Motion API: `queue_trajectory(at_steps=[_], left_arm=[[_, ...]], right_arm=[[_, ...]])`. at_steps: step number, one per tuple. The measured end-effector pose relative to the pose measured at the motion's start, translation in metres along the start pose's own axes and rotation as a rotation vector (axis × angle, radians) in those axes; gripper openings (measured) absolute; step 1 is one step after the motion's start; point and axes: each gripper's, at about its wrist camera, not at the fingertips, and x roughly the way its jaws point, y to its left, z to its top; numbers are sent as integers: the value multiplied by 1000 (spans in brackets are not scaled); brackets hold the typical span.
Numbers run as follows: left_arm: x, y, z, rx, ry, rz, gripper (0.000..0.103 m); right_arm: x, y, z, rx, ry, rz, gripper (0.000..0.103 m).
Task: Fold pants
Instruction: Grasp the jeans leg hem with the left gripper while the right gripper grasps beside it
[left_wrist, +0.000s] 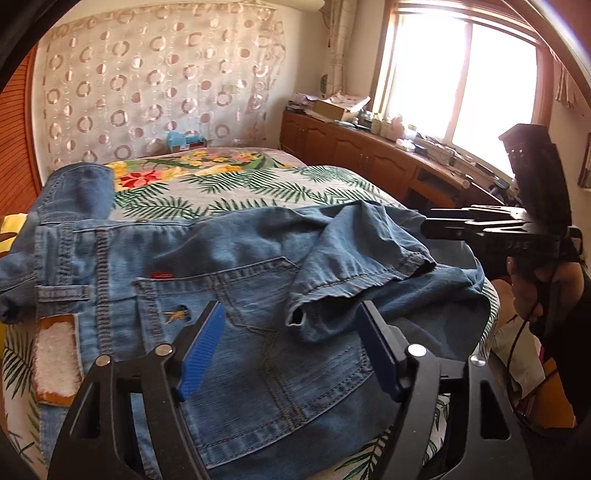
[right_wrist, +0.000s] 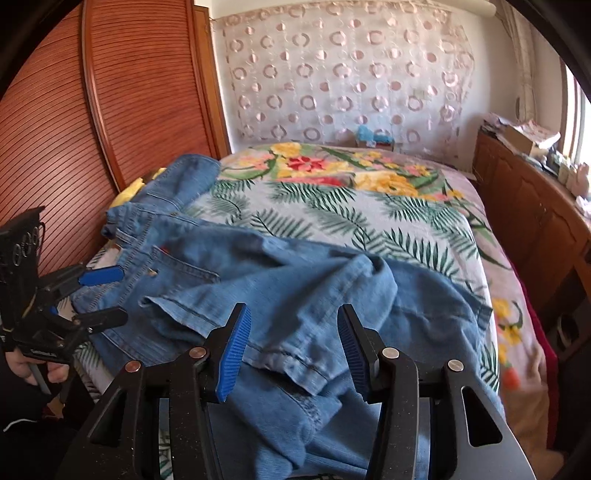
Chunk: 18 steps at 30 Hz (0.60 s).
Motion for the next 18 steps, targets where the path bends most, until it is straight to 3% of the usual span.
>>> queue_trajectory(at_steps=[2,5,13,18], left_arm=[[6,-3,1,13,16,-9,54],[17,-7,2,31,38,-11,45],[32,-13,1,48,77,0,40],[35,-15,3,57,75,0,27]], right_arm=[[4,-7,-3,26,20,-3,51],[12,-16,-5,62,47,0,51],[18,-19,-10,116,79,19,51],[21,-21,-10,128,94,29,51]])
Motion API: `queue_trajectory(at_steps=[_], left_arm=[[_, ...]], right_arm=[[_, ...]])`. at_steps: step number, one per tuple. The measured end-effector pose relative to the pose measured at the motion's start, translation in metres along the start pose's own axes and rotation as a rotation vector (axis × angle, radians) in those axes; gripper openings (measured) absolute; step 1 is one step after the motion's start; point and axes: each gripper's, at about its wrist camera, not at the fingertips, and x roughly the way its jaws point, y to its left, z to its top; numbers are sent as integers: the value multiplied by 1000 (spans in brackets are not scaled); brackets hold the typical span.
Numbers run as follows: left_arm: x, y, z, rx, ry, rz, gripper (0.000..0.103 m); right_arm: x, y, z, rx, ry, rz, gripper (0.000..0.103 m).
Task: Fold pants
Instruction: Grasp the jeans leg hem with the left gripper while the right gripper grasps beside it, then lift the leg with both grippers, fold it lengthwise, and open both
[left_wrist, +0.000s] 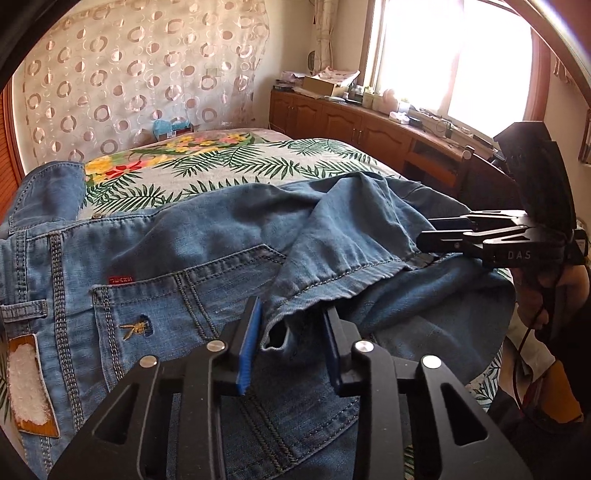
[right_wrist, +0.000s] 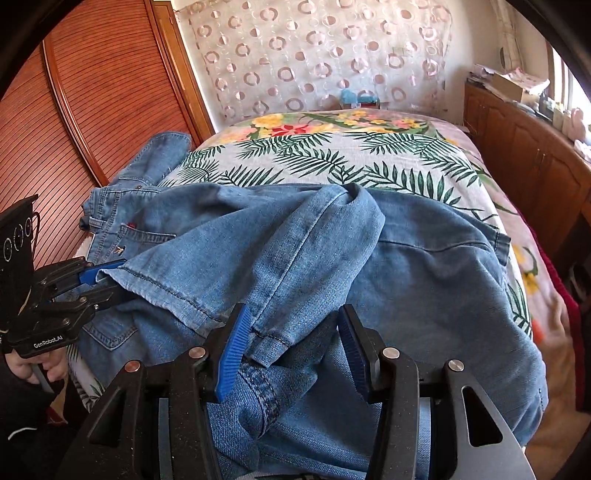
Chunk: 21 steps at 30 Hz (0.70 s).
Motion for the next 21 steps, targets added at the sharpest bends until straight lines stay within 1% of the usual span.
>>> queue_trajectory(at_steps=[1,3,4,5,6,7,8,9,13,18,21], left_arm=[[-1,-1,1,4,-3,0,25],[-2,-2,3,10,-12,2,16],[-3,-3,3,13,-14,1,15],[-3,-3,4,16,-18,0,12],[-5,-4,4,18,-23,-3,9],[-7,-4,4,18,-29,-3,9],[-9,-4,5,19,-35,-1,8],[-13,-5,5,20,-46,-1,7],[-34,-9,10,26,-97,-9,7],[-68,-14,19,41,-170,-9,6],[-86,-16,22,48,-206,-12,6]], right_arm=[[2,-2,1,1,-2,3,51],[3,-3,3,1,-7,13,51],[2,-3,3,-1,-10,14,49],[2,-3,2,-4,-17,16,43],[1,-3,2,-9,-21,18,29],[-1,-3,4,-16,-24,17,21],[0,-2,1,-21,-29,16,16],[-2,-2,0,-27,-34,22,9],[-12,-1,3,-45,-77,33,5],[-34,8,10,-82,-144,44,4],[-48,14,15,-109,-186,37,5]])
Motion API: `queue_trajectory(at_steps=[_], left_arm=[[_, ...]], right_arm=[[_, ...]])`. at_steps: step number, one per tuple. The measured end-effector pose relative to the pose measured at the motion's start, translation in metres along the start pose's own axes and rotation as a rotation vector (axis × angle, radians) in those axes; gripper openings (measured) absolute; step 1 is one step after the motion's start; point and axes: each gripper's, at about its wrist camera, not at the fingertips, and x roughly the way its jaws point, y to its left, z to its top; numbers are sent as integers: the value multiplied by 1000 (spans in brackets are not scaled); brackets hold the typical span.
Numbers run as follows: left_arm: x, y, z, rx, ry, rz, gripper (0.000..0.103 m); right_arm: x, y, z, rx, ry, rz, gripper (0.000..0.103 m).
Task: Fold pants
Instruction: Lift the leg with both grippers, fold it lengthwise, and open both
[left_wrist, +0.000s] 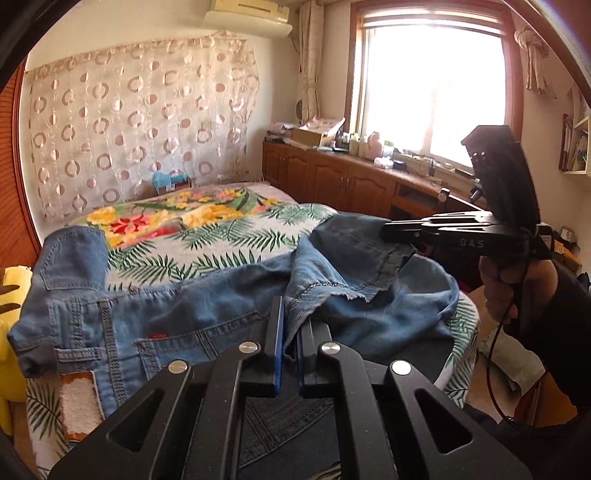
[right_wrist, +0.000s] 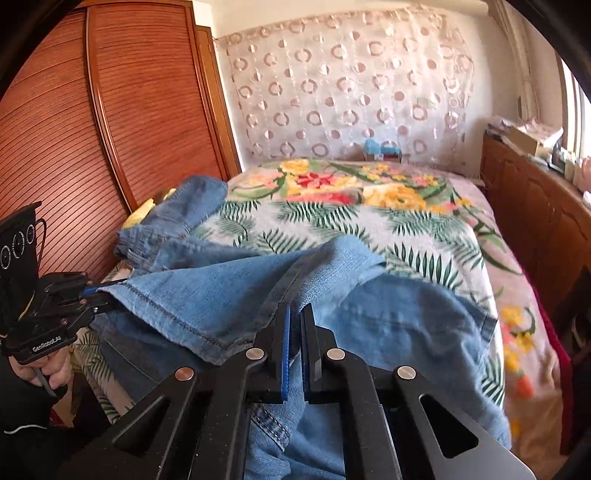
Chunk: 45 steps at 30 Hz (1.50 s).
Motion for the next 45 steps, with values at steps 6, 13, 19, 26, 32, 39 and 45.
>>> queue_trajectory(at_steps=[6,13,19,26,32,39,45], left_arm=[[-14,-3,3,9,-28,7,6],[-39,8,5,-17,-67,28,6],[-68,24,3,-52,-110,68,6],[-93,49,-13,-109,-119,120,6],[-101,66,-39,-157,-84,159,6],[-90,85,-69,-206,-2,191,6],[-80,91,-85,-239,43,200,6]], right_arm=[[-4,7,-2,-24,-1,9,4],[-12,22,17,-61,-61,45,3],[-23,44,54,-121,-147,87,3],[-2,84,84,-193,-163,155,3],[39,108,94,-255,-121,195,3],[92,131,106,-279,-48,214,3],[126,146,116,-288,28,214,3]])
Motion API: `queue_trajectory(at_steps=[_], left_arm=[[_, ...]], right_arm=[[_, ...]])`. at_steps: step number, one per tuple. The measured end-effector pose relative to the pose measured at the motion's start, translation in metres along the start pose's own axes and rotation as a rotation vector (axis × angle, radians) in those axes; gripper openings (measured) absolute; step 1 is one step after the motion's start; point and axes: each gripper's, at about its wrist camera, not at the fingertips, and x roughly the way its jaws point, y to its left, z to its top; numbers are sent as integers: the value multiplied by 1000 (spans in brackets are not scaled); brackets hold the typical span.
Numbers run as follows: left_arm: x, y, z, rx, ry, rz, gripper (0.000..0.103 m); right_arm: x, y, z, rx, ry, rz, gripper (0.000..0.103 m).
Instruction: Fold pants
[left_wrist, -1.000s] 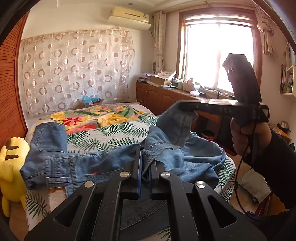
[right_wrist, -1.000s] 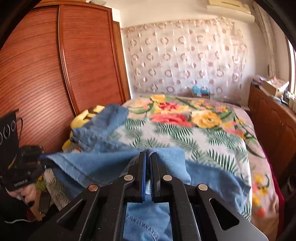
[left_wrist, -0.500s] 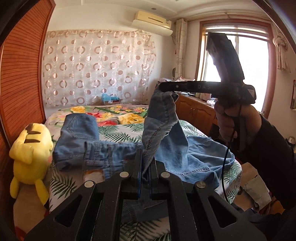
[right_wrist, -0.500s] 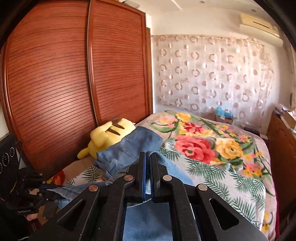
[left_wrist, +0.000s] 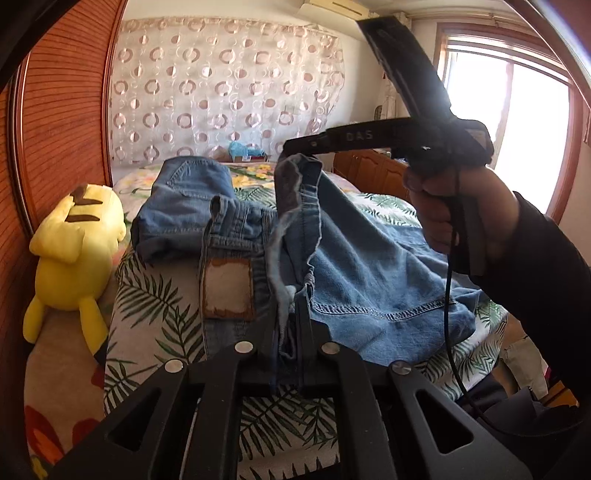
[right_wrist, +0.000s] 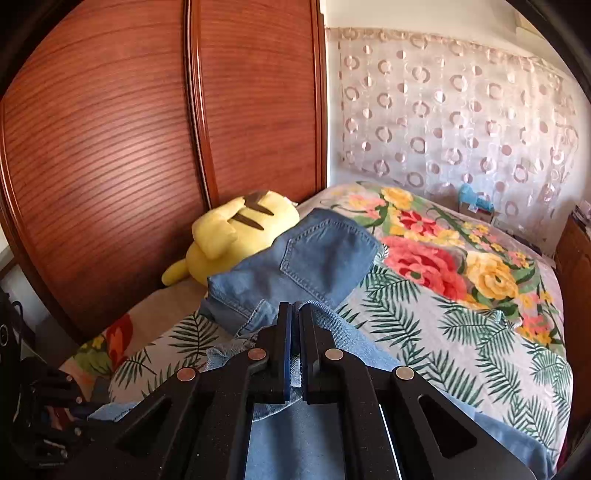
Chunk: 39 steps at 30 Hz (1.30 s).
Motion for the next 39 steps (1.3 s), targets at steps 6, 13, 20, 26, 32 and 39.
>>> queue_trajectory(at_steps=[6,13,20,26,32,39], left_arm=[[7,8,-5,-26,39,29,7],[5,13,-6,-44,26,42,36],[4,8,-1,-31,1,51,49],[14,0,0,-16,3,46,49],[34,-6,0,2,39,40,49],[54,-6,-6,-1,95,69,49]], right_arm=[[27,8,7,-10,54,-2,3],[33,17,9,2,63,1,3],[26,16,1,-1,38,9,38],[-13,-4,-26,17,3,-44,49],[-59,-40,-77,55,8,-138,49],[-98,-78,-139,148,29,-248,49]])
